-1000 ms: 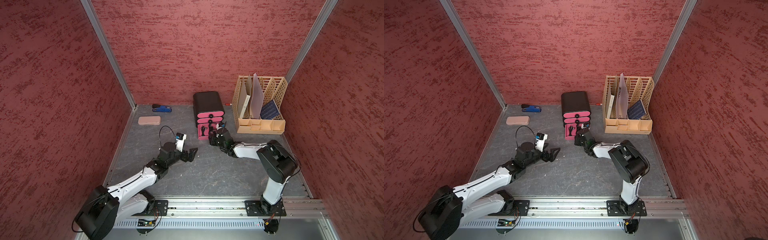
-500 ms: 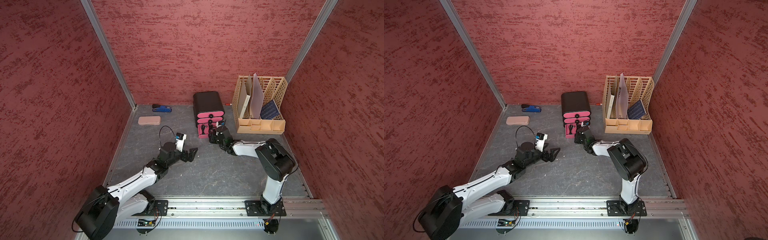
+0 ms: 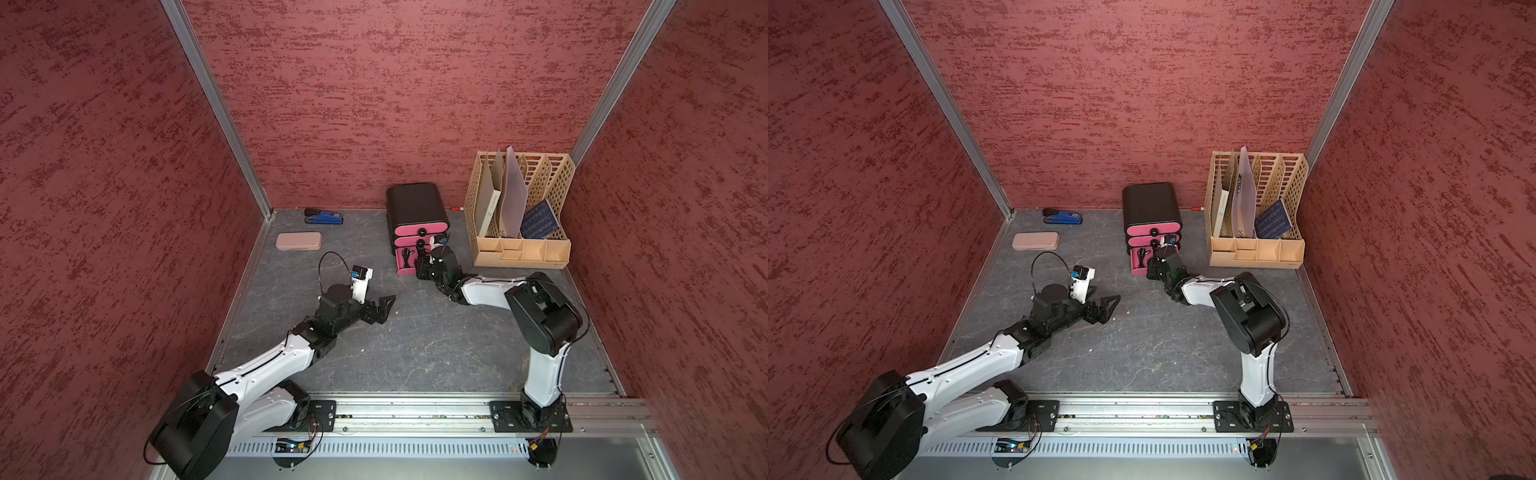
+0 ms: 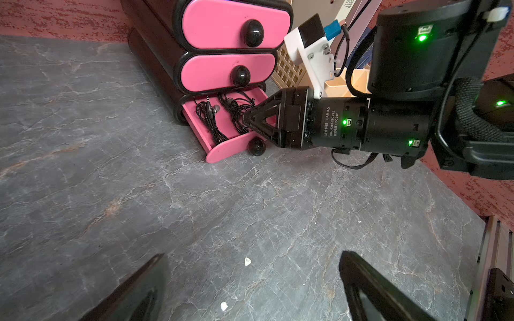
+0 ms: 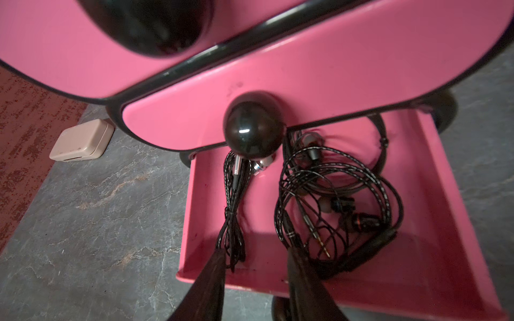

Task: Place the wired earphones into the drawer by color
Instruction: Close the drawer in the storage box.

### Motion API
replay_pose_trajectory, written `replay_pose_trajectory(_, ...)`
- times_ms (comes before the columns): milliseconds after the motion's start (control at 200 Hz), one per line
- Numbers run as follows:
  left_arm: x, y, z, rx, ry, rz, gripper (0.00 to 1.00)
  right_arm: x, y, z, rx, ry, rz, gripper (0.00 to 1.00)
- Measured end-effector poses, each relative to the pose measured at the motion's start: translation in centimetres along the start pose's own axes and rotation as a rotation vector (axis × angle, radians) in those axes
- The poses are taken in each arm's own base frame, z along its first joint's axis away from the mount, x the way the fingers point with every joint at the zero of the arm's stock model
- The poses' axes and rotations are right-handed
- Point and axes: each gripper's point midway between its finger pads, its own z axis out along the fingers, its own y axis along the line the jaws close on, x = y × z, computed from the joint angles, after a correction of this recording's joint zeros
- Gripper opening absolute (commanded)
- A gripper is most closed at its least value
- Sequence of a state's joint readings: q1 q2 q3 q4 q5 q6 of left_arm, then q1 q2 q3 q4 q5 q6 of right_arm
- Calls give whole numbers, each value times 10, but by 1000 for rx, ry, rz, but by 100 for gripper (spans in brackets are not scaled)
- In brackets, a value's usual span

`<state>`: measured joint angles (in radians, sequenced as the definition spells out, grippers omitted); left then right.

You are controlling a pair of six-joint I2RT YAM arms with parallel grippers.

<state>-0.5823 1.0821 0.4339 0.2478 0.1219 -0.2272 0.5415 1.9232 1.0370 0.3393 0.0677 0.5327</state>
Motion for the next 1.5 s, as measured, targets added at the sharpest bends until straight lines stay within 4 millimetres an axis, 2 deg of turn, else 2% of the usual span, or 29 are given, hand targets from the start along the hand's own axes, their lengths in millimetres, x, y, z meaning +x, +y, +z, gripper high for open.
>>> replay_pose_trajectory(165,0,0,0,0,0,0,100,3,-1,-3,-5,3,0,43)
replay_pose_trajectory(436,0,0,0,0,0,0,100,4,0,-22,-21,7,3,45)
replay_pose_trajectory(741,2,1,1,-3,9,-1,100,14,-7,-23,-6,29,11,46)
replay_pose_trajectory(882,3,1,2,-3,9,-1,100,16,-8,-22,-2,32,12,46)
replay_pose_trajectory(1127,3,1,2,-4,11,-1,100,30,-18,-11,25,63,10,46)
replay_pose_trajectory(1498,6,3,4,-8,22,-3,100,25,-16,1,25,50,11,46)
